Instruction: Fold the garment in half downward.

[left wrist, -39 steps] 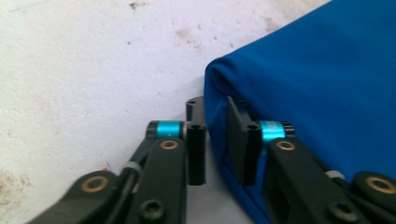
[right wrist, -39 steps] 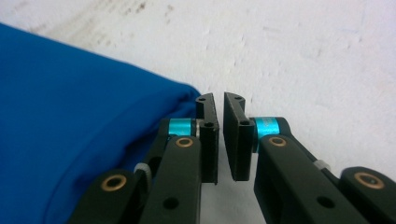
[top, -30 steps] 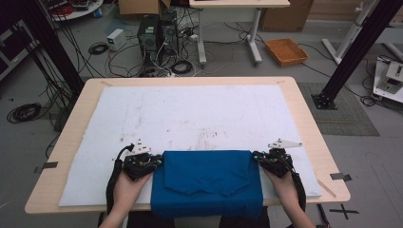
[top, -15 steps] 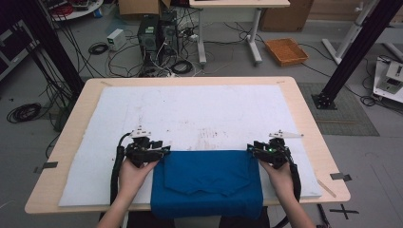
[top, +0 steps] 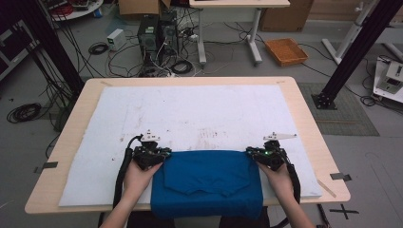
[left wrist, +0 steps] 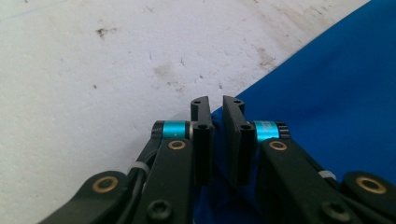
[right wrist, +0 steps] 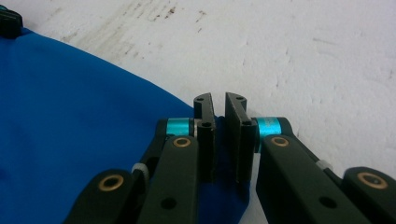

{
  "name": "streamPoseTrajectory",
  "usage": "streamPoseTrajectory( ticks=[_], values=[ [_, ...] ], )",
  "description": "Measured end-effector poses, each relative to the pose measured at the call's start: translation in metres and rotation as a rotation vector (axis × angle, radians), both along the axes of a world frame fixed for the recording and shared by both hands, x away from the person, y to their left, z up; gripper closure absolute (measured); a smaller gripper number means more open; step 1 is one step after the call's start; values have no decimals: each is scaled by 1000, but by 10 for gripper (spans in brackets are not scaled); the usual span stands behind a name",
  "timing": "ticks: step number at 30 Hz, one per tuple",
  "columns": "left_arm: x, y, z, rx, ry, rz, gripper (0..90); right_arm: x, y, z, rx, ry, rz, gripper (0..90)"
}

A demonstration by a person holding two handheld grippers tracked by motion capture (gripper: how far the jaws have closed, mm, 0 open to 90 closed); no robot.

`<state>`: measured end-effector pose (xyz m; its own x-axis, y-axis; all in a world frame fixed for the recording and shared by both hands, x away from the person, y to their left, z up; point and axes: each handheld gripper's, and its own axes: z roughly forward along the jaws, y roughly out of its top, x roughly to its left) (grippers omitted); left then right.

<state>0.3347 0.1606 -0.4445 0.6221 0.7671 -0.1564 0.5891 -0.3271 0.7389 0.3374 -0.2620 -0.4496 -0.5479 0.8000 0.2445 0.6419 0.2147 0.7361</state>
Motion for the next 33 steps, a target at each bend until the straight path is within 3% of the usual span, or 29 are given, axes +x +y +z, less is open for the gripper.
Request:
streamPoseTrajectory(
  ticks=[7,15,22,26,29,33],
  values=[
    [13,3,4,-37,-14,-2,846,12,-1,3,8,-29,0,846],
    [58,5,18,-33,-30,28,845,53,5,24,-28,-83,-16,847],
    [93,3,20,-11,-18,53,845,86,9,28,-52,-80,-48,847],
    [104,-1,21,23,-24,46,845,94,9,25,-58,-66,-57,847],
    [107,-2,19,23,-62,54,845,97,9,24,-70,-72,-65,846],
    [112,-1,12,17,-40,71,845,101,10,22,-72,-68,-70,846]
  ],
)
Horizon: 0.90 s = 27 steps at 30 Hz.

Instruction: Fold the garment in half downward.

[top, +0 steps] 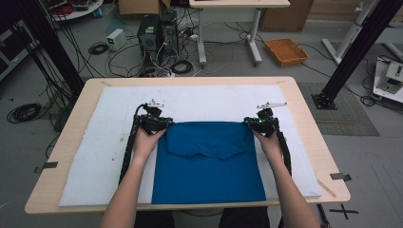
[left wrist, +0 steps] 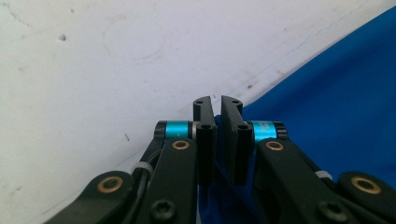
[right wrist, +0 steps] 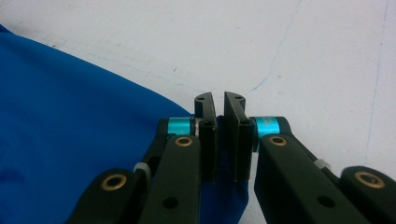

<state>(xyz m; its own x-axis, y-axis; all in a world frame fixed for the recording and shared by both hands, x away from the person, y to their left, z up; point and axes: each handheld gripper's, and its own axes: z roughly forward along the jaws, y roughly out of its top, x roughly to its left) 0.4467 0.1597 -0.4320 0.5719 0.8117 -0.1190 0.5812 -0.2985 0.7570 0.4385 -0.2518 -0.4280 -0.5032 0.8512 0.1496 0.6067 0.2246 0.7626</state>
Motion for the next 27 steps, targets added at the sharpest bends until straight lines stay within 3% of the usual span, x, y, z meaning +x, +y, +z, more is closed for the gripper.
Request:
streamPoseTrajectory(
  ticks=[12,18,22,24,27],
  values=[
    [1,-1,-1,5,-4,1,837,2,4,-5,-33,2,0,833],
    [-1,-1,1,20,-14,16,785,1,4,-4,-42,-7,-12,782],
    [-3,1,5,42,-24,53,637,-2,4,-2,-42,-20,-25,716],
    [-5,3,8,46,-24,73,560,-4,3,0,-39,-30,-42,633],
    [-12,6,13,4,-28,70,496,-10,0,4,-26,-54,-60,589]
  ],
)
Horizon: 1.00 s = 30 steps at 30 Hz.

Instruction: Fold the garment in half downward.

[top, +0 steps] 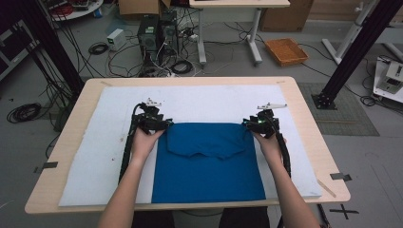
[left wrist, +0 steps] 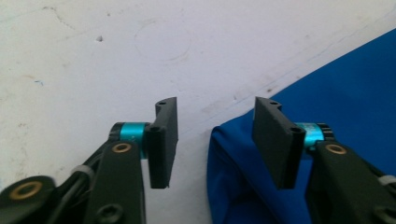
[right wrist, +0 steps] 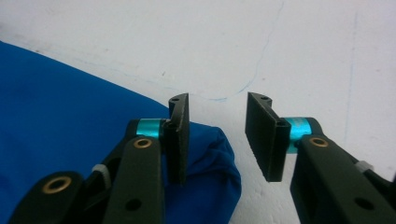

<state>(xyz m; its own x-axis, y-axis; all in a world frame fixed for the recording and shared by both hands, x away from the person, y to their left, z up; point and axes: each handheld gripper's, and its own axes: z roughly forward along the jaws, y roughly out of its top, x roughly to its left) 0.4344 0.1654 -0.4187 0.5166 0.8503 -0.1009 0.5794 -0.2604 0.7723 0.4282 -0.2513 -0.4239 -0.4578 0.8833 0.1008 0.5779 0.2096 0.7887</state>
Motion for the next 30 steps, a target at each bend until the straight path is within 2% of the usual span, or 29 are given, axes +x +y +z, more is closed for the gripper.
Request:
streamPoseTrajectory(
  ticks=[1,3,4,5,6,9,13,15,18,22,25,28,30],
  values=[
    [0,0,0,0,0,0,496,0,0,0,0,0,0,589],
    [-16,0,2,-51,-22,-12,497,-11,-2,5,18,-7,-21,563],
    [-22,0,2,-69,-18,-13,498,-15,-2,7,29,-7,-21,560],
    [-22,0,2,-69,-18,-13,501,-20,-2,8,36,-24,-21,560],
    [-34,1,1,-94,7,-8,503,-25,-2,10,39,-37,-18,560],
    [-49,0,-2,-109,54,-22,517,-39,-1,11,58,-33,-4,559],
    [-69,2,-7,-160,100,-23,541,-54,1,10,50,-41,6,542],
    [-76,3,-10,-170,129,-20,545,-59,1,9,50,-36,9,542],
    [-82,4,-14,-205,156,-18,547,-65,0,6,67,-19,10,542],
    [-85,2,-17,-221,169,-3,593,-72,-3,1,103,16,11,542],
    [-84,1,-18,-224,178,2,611,-76,-4,-3,116,37,11,542],
    [-82,-1,-21,-202,196,18,620,-77,-6,-7,144,68,14,542],
    [-82,-1,-22,-206,202,22,621,-77,-6,-10,169,88,16,542]
  ],
)
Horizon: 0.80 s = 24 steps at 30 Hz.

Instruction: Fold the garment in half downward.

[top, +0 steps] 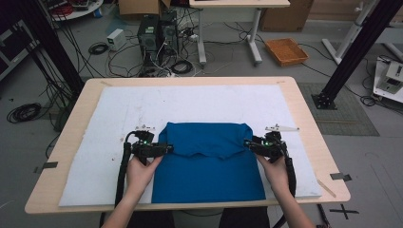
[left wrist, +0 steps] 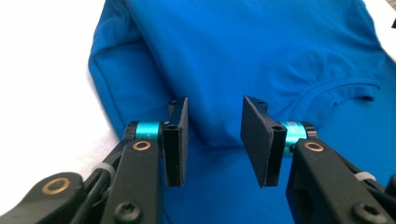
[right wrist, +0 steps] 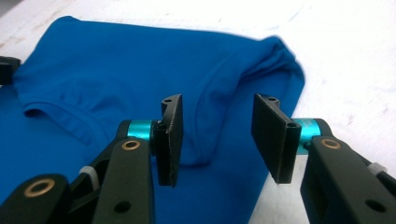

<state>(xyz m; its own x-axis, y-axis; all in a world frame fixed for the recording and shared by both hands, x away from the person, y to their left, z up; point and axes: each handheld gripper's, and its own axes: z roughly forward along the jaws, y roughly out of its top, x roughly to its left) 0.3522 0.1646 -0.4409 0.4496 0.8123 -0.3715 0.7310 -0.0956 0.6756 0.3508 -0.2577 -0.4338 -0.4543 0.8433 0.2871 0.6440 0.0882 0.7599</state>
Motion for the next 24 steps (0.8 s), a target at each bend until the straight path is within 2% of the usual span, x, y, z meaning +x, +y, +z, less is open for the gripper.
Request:
streamPoseTrajectory(
  ticks=[2,7,13,19,24],
  values=[
    [0,-1,0,4,-1,-6,645,0,0,-3,18,22,6,545],
    [-1,-2,-1,12,-9,-7,708,-1,5,-7,13,42,33,596],
    [-1,-3,-1,18,-20,-17,788,-1,14,-12,-44,60,42,697],
    [-2,-4,-1,25,-34,-26,851,-2,14,-13,-76,40,50,843],
    [-6,-2,4,23,-63,-27,862,-7,15,-9,-85,8,59,870]
  ],
)
